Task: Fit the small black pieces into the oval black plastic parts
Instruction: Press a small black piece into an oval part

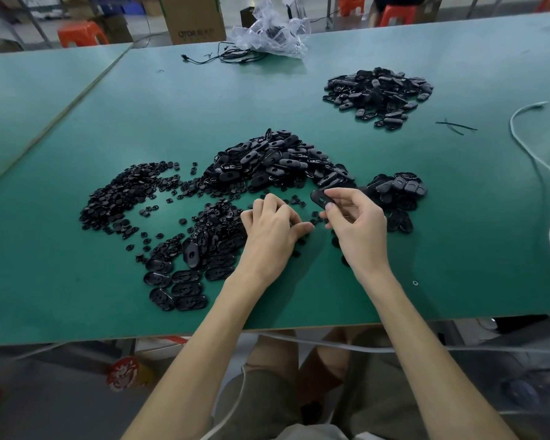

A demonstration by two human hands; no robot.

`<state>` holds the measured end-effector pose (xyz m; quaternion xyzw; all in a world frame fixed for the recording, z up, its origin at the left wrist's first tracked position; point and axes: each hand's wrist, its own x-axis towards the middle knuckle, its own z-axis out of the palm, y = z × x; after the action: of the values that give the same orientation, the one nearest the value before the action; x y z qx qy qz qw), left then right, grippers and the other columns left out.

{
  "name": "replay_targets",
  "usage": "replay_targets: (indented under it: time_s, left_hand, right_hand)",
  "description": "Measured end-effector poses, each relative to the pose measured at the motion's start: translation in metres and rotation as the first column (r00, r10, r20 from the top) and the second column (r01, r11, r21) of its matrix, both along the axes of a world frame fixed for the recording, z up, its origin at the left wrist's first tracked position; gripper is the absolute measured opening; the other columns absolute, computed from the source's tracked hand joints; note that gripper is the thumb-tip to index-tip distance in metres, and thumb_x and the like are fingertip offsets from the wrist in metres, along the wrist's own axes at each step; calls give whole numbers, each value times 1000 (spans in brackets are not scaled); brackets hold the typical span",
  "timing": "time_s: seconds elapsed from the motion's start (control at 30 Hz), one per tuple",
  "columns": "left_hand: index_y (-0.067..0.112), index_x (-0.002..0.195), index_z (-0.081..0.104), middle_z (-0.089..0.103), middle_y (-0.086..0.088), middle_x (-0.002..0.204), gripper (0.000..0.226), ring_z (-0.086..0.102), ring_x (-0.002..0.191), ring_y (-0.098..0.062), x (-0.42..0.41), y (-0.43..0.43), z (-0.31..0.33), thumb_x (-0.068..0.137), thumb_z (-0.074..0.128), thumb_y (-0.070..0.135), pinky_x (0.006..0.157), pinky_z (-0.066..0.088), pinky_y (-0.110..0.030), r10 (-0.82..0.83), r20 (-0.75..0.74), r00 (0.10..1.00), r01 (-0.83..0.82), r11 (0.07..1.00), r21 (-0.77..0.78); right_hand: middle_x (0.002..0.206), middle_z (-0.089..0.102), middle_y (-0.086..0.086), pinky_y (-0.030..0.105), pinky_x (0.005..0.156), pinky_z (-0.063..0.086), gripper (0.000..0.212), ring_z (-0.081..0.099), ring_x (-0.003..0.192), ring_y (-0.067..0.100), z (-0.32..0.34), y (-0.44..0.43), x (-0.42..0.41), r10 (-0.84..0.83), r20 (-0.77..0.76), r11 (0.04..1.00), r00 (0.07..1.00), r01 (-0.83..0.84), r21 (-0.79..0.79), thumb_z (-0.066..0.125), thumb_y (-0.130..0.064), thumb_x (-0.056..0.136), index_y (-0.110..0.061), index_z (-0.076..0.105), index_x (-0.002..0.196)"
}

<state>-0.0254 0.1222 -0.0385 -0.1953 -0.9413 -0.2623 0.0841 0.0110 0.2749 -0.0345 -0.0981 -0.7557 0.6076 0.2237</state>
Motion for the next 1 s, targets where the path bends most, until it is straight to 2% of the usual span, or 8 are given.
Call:
replay_targets:
  time_s: [0.1,0.27,0.33,0.43,0.53,0.7,0.8,1.0]
  left_hand:
    - [20,97,58,53,3,109,25,39,111,-16,1,1,3,104,54,43,94,19,-30,14,24,1000,-16,997,76]
    - [25,96,47,63,8,85,24,25,94,-11,4,-1,5,108,42,45,88,31,-33,11,194,981,-85,922,378]
    - [29,92,44,63,8,80,21,36,103,-22,5,-1,6,109,44,42,83,33,-31,10,199,980,-95,900,425]
    - [25,92,48,65,7,78,17,58,90,-30,4,-4,8,108,54,27,92,46,-39,4,130,991,-69,864,499]
    - [20,100,53,69,10,84,9,64,91,-27,3,-4,8,106,58,15,96,47,-57,-16,114,993,-46,852,521]
    - [25,103,55,71,15,88,19,67,96,-14,4,-5,8,101,65,9,101,46,-57,-51,84,995,1,858,514]
    - [29,98,57,72,11,92,22,67,94,-8,3,-6,6,98,68,9,102,48,-50,-51,70,996,6,849,529]
    - [25,93,60,65,5,96,26,59,89,1,0,-6,5,97,67,0,81,43,-13,-27,75,997,-20,829,559]
  right_hand:
    - [97,76,-2,41,80,64,19,76,87,11,0,0,0,4,5,1000,1000,-4,11,65,-3,97,-15,73,110]
    - [97,75,-3,41,80,64,19,75,88,12,0,-1,1,36,23,998,999,-37,53,68,-5,97,-16,73,111]
    - [96,75,-3,39,81,64,20,75,85,10,0,-2,1,51,27,997,998,-53,58,69,-4,96,-17,73,111]
    - [96,75,-3,37,80,64,20,75,82,8,1,-2,2,64,28,996,998,-66,63,69,-4,96,-17,73,111]
    - [95,75,-3,37,79,64,19,75,82,9,0,-2,1,69,30,995,997,-70,67,70,-5,96,-16,73,111]
    - [94,75,-4,37,80,64,19,75,83,11,0,-2,2,73,35,994,997,-75,73,71,-6,95,-18,74,110]
    - [94,76,-3,37,79,64,19,76,83,11,0,-2,1,78,38,993,996,-80,82,71,-6,95,-17,74,110]
    - [92,76,-4,36,79,64,19,75,82,11,1,-2,2,90,39,991,995,-93,93,72,-5,94,-17,74,109]
